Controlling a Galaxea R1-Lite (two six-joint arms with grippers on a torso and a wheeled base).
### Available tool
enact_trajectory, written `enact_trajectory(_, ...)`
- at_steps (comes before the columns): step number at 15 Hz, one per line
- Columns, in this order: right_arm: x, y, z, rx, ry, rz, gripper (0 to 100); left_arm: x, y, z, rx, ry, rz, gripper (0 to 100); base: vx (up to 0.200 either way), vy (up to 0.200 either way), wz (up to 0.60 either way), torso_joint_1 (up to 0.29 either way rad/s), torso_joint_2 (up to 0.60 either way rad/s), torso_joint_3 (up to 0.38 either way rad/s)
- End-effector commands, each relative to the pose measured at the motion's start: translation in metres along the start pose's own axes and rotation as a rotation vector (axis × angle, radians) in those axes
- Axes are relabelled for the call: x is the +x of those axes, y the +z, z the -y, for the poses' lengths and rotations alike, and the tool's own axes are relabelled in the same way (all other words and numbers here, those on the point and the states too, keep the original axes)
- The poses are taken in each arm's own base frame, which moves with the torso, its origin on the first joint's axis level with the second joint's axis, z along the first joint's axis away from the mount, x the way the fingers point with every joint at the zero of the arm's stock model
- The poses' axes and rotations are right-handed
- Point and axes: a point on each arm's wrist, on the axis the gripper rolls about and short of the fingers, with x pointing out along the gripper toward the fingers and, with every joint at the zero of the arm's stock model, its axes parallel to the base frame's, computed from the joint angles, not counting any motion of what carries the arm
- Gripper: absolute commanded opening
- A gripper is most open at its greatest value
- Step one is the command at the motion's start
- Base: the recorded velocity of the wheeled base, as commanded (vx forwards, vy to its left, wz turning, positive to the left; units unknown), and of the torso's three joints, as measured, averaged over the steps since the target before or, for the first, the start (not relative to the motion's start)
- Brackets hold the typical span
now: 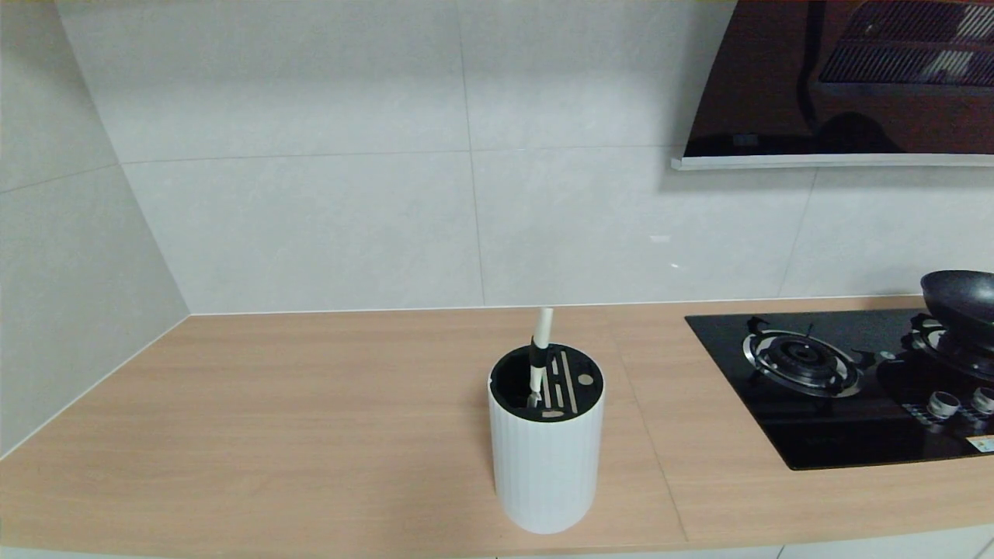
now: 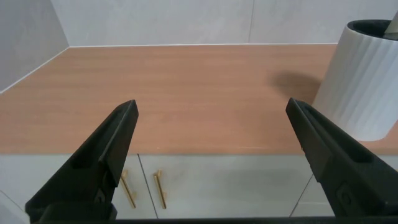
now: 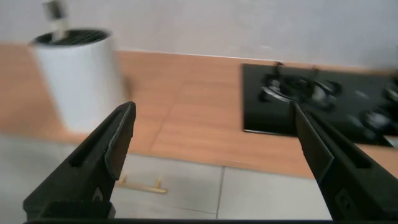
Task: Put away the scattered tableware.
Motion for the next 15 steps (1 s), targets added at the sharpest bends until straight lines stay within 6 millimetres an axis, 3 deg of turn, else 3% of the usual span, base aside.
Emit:
enact_trajectory(1, 0.0003, -0.0008, 0.0007, -0.015, -0.033, -0.017, 100, 0.0001, 0.0001, 0.0000, -0.001, 0.001, -0.001, 100, 0.000, 0.000, 0.00, 0.000, 0.00, 0.000)
enact_trajectory(3, 0.0007, -0.0037, 0.0019, 0.132, -0.104, -0.056, 100, 0.0001, 0.0001, -0.0001, -0.001, 0.002, -0.001, 100, 0.000, 0.000, 0.00, 0.000, 0.00, 0.000)
enact_trajectory(15, -0.0004, -0.0040, 0.0023, 0.138, -0.113, -0.043, 100, 0.0001, 0.0001, -0.0001, -0.001, 0.002, -0.001, 100, 0.000, 0.000, 0.00, 0.000, 0.00, 0.000)
